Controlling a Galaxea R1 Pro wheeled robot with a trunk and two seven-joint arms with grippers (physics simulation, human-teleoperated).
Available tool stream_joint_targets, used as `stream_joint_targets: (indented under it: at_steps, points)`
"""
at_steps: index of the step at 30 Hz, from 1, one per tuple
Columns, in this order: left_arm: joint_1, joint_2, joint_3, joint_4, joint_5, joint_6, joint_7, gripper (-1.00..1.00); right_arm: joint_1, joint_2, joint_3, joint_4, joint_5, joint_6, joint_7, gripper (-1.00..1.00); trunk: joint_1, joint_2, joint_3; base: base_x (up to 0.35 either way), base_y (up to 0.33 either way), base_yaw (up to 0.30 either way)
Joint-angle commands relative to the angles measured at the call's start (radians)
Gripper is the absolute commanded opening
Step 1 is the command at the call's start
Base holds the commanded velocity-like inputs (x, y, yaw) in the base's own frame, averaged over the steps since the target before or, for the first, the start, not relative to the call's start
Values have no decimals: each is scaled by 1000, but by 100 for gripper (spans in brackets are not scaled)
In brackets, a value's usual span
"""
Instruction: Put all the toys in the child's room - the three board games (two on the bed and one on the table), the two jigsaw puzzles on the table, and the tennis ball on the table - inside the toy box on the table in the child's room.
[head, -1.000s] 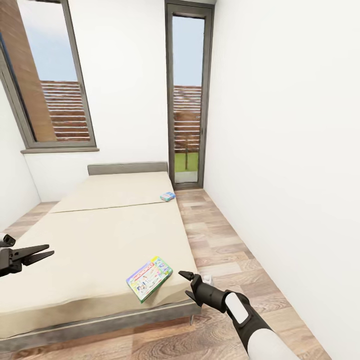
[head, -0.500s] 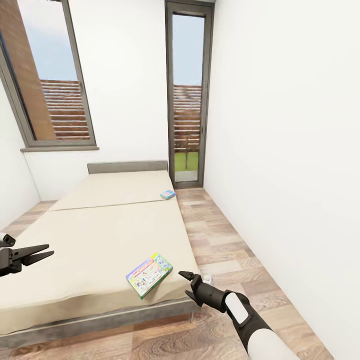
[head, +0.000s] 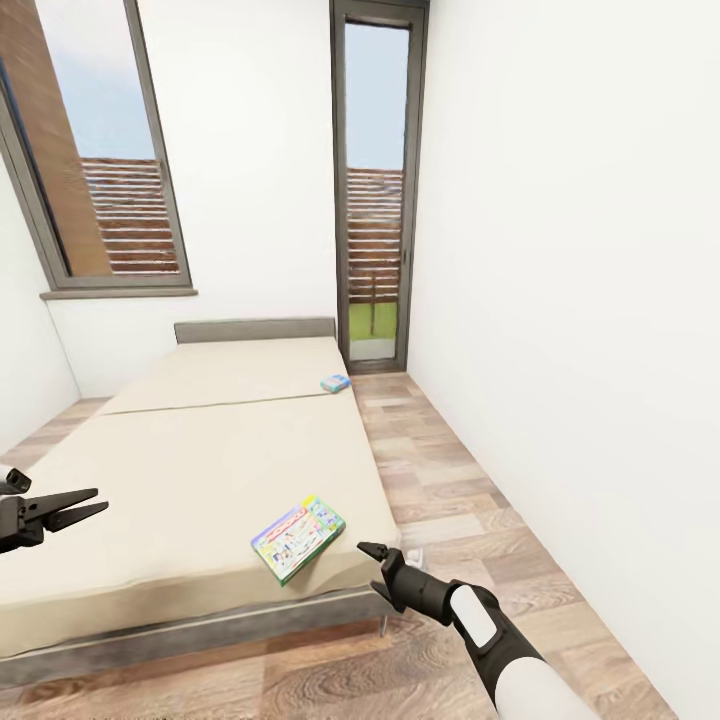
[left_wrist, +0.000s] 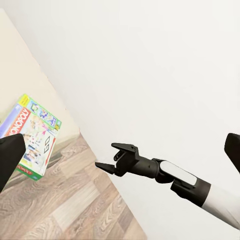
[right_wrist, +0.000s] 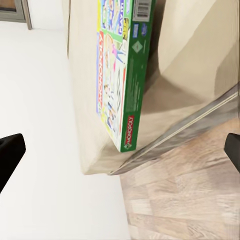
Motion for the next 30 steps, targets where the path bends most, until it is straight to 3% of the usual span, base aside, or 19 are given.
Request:
stream_joint_targets:
  at_steps: [1, 8, 30]
  points:
    - [-1, 0, 0, 0, -1, 11, -4, 100, -1, 1, -7, -1, -1, 8, 0, 100, 4, -8, -4, 0, 0, 0]
    - [-1, 0, 0, 0, -1, 11, -4, 100, -1, 1, -7, -1, -1, 8, 0, 100, 31, -57, -26, 0, 0, 0]
    - [-1, -2, 0, 3, -1, 11, -4, 100, -1, 1, -7, 0, -1, 6, 0, 100, 31, -57, -26, 37, 40, 0]
